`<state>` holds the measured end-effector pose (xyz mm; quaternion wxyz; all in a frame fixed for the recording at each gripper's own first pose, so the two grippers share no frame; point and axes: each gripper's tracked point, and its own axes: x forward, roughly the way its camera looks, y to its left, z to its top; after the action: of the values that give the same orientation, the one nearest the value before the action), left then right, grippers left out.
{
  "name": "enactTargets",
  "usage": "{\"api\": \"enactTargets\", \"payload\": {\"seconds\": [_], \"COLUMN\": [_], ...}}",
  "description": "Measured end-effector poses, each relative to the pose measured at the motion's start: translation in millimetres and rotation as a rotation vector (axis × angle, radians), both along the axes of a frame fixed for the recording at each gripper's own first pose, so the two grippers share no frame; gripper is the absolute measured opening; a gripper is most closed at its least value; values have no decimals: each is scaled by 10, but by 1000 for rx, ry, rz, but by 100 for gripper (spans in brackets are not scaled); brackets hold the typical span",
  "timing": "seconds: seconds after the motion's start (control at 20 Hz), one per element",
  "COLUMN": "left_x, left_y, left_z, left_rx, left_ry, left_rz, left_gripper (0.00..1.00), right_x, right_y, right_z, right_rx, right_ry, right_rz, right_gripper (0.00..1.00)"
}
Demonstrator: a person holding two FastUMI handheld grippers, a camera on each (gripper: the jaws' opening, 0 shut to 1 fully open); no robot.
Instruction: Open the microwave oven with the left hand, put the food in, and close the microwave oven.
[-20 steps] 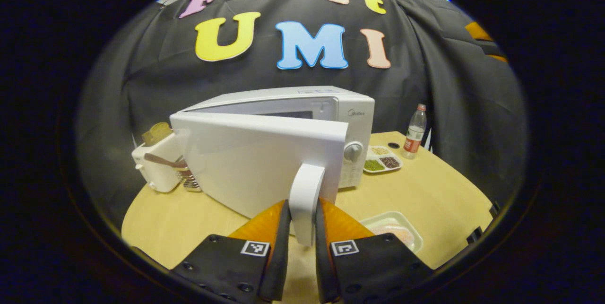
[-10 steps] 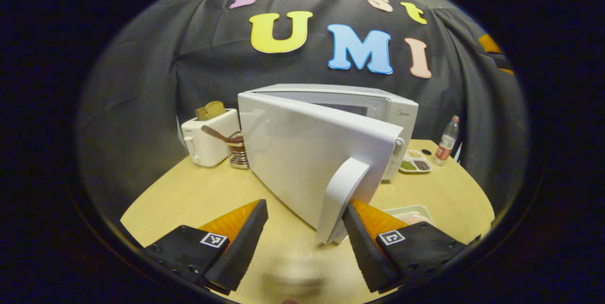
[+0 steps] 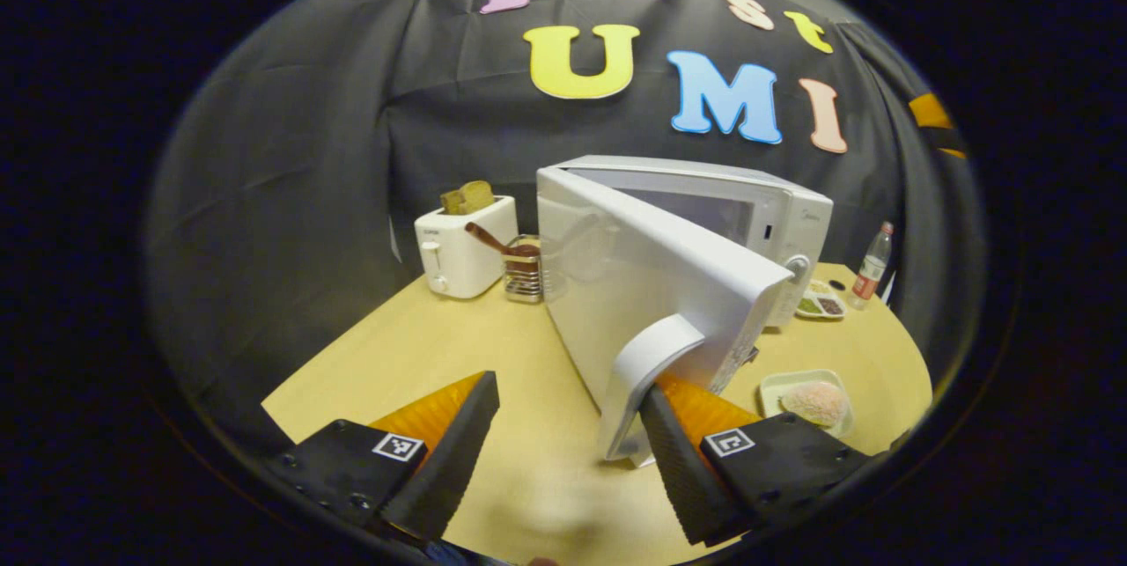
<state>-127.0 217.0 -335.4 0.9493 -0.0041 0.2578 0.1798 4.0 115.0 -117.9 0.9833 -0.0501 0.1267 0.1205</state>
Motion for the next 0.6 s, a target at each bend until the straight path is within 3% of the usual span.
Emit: {"api": "enactTargets", "payload": {"seconds": [0.1,0.4,0.6], "left_x": [-100,-234,-340], "left_y": [134,551,930], "left_z": [20,45,33], "left_rx": [-26,-46,-115], "left_ry": [-3,-16,-43], "left_rz": [-2,-139,-144], "left_gripper": [100,100,100], "right_x": [-2,-85,-174], "right_y": [103,407,611], "right_z": [-86,-361,-519], "right_rx": [-12,-60,-59], "right_ry": [13,55,79], "right_rz": [15,32,32], "right_gripper": [99,99,99]}}
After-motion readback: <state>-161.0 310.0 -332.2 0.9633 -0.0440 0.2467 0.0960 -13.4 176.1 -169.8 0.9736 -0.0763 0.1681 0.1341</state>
